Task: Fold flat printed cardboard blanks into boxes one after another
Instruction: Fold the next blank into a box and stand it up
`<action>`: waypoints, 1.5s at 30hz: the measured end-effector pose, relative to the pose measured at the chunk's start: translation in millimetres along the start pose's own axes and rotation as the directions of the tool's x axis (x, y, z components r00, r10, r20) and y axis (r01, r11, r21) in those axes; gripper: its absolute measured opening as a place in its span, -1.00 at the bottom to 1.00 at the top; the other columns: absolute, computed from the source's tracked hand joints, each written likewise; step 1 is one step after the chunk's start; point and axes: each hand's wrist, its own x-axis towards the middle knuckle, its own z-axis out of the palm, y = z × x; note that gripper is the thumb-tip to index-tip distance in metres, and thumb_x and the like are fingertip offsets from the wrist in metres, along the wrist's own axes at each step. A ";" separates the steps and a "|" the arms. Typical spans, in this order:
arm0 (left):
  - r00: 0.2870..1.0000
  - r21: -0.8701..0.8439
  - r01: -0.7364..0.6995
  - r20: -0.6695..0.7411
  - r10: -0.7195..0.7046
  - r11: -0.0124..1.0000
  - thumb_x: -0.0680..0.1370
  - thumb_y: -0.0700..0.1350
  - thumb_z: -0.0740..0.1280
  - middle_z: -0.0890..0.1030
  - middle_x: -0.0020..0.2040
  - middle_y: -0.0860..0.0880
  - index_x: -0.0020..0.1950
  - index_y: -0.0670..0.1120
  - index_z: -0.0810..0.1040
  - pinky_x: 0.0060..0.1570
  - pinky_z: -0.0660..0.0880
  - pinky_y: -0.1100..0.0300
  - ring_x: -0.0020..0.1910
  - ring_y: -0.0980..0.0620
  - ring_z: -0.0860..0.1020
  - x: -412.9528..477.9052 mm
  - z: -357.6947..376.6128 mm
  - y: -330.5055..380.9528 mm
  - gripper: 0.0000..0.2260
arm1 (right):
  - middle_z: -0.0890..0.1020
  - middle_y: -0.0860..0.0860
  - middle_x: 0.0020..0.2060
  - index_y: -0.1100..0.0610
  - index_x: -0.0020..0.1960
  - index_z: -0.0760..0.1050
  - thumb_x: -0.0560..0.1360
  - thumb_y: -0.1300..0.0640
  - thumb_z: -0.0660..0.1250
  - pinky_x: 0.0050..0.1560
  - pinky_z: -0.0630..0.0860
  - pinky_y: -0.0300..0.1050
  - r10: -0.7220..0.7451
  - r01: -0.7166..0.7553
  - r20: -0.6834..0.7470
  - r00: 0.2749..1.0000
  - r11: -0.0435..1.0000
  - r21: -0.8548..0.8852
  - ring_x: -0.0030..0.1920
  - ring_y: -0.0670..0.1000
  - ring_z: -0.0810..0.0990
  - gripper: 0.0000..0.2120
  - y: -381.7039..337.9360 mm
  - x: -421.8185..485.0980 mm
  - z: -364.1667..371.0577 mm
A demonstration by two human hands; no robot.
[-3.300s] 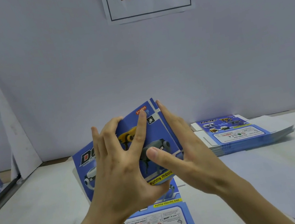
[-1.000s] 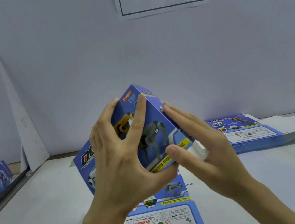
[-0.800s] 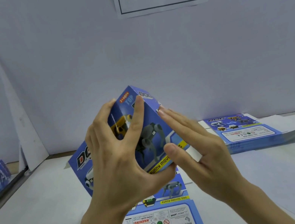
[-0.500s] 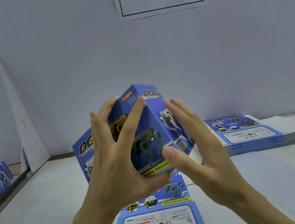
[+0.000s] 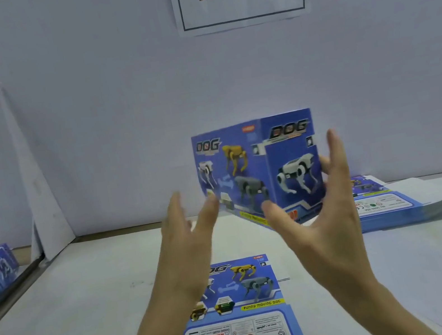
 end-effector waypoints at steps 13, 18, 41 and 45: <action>0.990 -0.542 0.138 0.043 -0.137 0.829 0.17 0.04 0.49 0.68 -0.14 -0.06 0.25 -0.13 0.53 -0.22 0.63 0.05 -0.17 -0.02 0.67 21.3 -17.3 -18.2 -0.33 | 0.45 -0.29 0.18 -0.30 0.49 -0.13 0.21 -0.12 0.35 0.25 0.41 -0.14 0.286 -0.307 0.221 0.932 0.950 0.065 0.28 -0.16 0.43 -0.01 20.3 3.2 0.9; 0.968 -0.073 -0.093 0.227 0.107 0.993 0.11 -0.06 0.59 0.70 -0.05 0.09 0.28 -0.01 0.47 -0.23 0.57 0.29 -0.09 0.14 0.67 17.2 -25.7 -23.5 -0.25 | 0.48 -0.14 0.26 -0.23 0.37 0.28 0.32 -0.14 0.28 0.22 0.43 -0.19 0.292 -0.306 0.101 0.951 0.938 0.165 0.26 -0.15 0.49 -0.38 24.9 24.4 -23.9; 0.954 -0.324 0.214 0.271 -0.127 0.921 0.34 0.07 0.30 0.70 0.00 -0.05 0.13 -0.10 0.48 0.04 0.55 0.07 0.13 -0.05 0.61 12.6 -7.1 -20.8 -0.59 | 0.69 0.01 -0.03 0.05 0.20 0.49 0.37 -0.02 0.16 -0.33 0.58 -0.20 0.352 -0.470 0.313 0.882 0.709 0.527 -0.16 0.01 0.69 -0.56 49.7 8.2 -5.5; 0.973 -0.403 0.178 0.209 -0.098 0.898 0.33 0.05 0.32 0.71 -0.06 -0.01 0.02 -0.09 0.49 0.23 0.41 -0.18 0.17 -0.12 0.58 10.2 -2.9 -23.1 -0.67 | 0.69 -0.01 -0.01 0.06 0.22 0.48 0.39 0.02 0.13 -0.29 0.59 -0.20 0.309 -0.407 0.266 0.913 0.715 0.569 -0.12 0.02 0.68 -0.56 60.3 4.1 -6.5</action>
